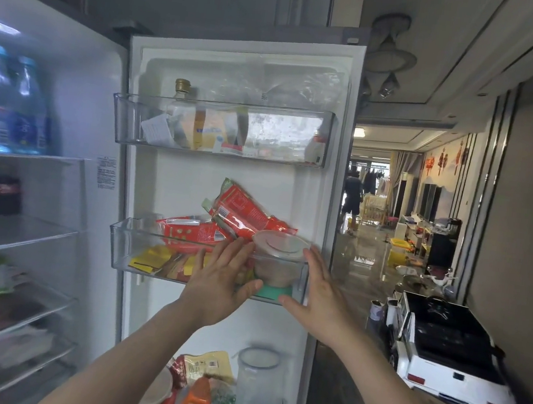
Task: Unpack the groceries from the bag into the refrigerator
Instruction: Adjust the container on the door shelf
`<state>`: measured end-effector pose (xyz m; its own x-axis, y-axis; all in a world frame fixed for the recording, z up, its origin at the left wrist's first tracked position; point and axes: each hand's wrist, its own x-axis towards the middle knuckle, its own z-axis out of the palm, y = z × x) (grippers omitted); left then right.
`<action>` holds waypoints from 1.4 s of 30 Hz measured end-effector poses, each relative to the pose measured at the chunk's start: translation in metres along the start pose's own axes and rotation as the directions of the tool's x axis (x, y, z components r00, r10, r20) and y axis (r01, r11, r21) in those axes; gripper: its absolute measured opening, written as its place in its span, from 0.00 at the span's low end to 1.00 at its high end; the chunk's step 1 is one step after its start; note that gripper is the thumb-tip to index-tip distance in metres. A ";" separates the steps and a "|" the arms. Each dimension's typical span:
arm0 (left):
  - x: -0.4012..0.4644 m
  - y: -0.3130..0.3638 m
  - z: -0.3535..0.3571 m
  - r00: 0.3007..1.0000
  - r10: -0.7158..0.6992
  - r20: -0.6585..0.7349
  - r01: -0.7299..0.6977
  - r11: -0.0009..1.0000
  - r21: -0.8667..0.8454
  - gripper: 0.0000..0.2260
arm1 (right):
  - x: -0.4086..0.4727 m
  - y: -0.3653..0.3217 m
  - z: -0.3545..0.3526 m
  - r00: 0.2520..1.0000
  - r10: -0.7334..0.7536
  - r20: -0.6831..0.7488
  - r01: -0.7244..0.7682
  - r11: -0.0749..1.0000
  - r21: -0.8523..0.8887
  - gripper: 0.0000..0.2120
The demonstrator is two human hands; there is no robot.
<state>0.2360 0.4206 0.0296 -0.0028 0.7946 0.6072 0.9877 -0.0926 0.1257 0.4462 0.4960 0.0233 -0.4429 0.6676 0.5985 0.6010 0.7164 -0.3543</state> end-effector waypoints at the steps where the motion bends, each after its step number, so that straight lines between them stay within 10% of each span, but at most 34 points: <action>1: -0.001 -0.001 -0.001 1.000 0.003 0.006 -0.002 0.999 -0.034 0.44 | 0.000 0.000 -0.001 1.000 0.004 0.004 -0.004 1.000 0.002 0.46; 16: -0.107 -0.005 -0.032 0.994 0.108 -0.027 -0.111 0.963 -0.245 0.33 | -0.077 -0.063 -0.006 0.998 0.015 0.057 -0.016 1.000 0.010 0.42; 28: -0.302 -0.041 -0.110 0.988 -0.006 0.156 0.063 0.929 -0.366 0.35 | -0.219 -0.207 0.034 0.989 0.080 0.125 -0.090 0.993 0.081 0.41; 42: -0.543 -0.086 -0.236 0.917 -0.356 0.177 0.390 0.894 -0.223 0.33 | -0.349 -0.391 0.084 0.933 -0.192 0.303 0.120 0.963 0.240 0.39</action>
<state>0.1159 -0.1447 -0.1254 -0.3268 0.8683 0.3733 0.8467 0.0934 0.5238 0.3100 0.0006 -0.1071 -0.7304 0.5473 0.4085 0.3660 0.8187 -0.4425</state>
